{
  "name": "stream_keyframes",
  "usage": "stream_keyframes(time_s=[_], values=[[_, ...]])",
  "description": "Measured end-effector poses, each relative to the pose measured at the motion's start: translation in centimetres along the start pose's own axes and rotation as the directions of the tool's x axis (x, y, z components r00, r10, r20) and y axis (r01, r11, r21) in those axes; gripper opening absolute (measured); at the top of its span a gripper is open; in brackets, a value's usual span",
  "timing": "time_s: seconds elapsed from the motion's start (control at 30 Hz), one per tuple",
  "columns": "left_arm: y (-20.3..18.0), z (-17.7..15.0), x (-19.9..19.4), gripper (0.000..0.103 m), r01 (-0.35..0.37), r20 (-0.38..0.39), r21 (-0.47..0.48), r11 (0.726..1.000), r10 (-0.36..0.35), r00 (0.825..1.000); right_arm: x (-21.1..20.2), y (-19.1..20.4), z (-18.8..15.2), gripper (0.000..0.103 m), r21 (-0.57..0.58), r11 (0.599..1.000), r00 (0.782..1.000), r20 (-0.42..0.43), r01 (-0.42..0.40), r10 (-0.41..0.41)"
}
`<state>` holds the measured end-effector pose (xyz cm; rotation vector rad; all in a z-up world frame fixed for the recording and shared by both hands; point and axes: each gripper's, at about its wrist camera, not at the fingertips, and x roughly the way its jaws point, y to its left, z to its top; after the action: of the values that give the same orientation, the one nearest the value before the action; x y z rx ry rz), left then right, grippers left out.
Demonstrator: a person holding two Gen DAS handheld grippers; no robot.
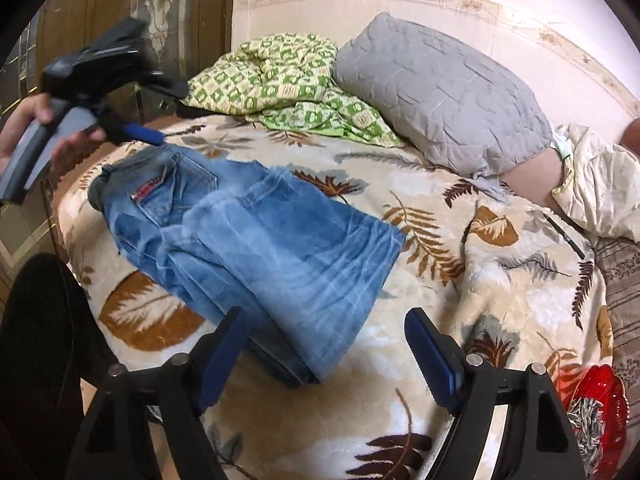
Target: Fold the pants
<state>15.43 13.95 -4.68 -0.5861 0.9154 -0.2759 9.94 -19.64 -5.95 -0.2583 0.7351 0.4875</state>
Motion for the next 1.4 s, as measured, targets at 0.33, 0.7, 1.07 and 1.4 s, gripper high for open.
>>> stream_keyframes(time_s=[0.33, 0.7, 1.07, 1.4], values=[[6.4, -5.4, -6.3, 0.103, 0.003, 0.189, -0.126, 0.992, 0.021, 0.982, 2.1, 1.6, 8.5, 0.085, 0.087, 0.963, 0.967, 0.028, -0.254, 0.253], [9.9, -11.2, -1.9, 0.103, 0.007, 0.186, -0.268, 0.963, 0.045, 0.981, 10.4, 11.9, 22.2, 0.1, 0.023, 0.891, 0.869, -0.211, -0.454, 0.448], [12.9, -11.6, -0.2, 0.103, 0.062, 0.286, -0.379, 0.923, 0.054, 0.957, 18.5, 23.4, 27.5, 0.103, -0.116, 0.874, 0.795, -0.485, -0.471, 0.364], [12.3, -10.3, 0.3, 0.103, -0.078, 0.287, -0.244, 0.967, 0.149, 0.946, 24.9, 28.5, 28.9, 0.103, -0.301, 0.872, 0.76, -0.64, -0.386, 0.116]])
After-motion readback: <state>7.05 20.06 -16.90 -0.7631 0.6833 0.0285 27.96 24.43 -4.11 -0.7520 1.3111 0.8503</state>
